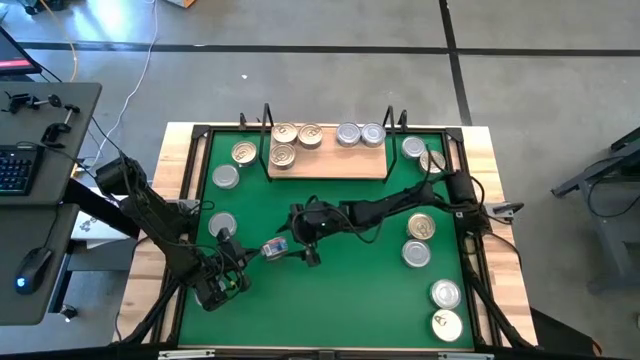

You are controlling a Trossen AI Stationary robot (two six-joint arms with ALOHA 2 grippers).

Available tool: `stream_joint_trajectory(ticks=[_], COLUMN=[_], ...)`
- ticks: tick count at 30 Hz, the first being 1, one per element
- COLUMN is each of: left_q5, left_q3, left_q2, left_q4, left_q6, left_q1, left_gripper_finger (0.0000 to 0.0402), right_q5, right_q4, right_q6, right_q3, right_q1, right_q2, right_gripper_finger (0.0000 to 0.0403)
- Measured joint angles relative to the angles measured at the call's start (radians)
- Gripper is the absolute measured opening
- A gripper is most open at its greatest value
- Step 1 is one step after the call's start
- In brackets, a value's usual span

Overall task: Stack canned seafood by type on shelf
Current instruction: Put the blue pink tuna can on the shelf

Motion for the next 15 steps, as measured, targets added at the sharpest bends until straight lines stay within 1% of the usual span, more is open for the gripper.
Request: stream_joint_trajectory(ticks=[5,9,15], left_q5=[0.000,-0.001,-0.018], left_q3=[0.000,0.000,0.000], left_q2=[0.000,0.000,0.000], left_q4=[-0.001,-0.002,-0.001], left_q6=[0.000,0.002,0.002], left_q1=[0.000,0.000,0.007], left_gripper_finger=[0.0000,0.0000,0.0000], right_q5=[-0.003,-0.066,-0.072], right_q4=[0.008,0.009,0.029], right_q6=[-0.031,-0.049,-0.055], right_q3=[0.015,0.015,0.016], right_q1=[-0.013,-0.030,-0.033], right_q2=[0.031,0.030,0.093], right_gripper_finger=[0.0323,0.0323,0.0323])
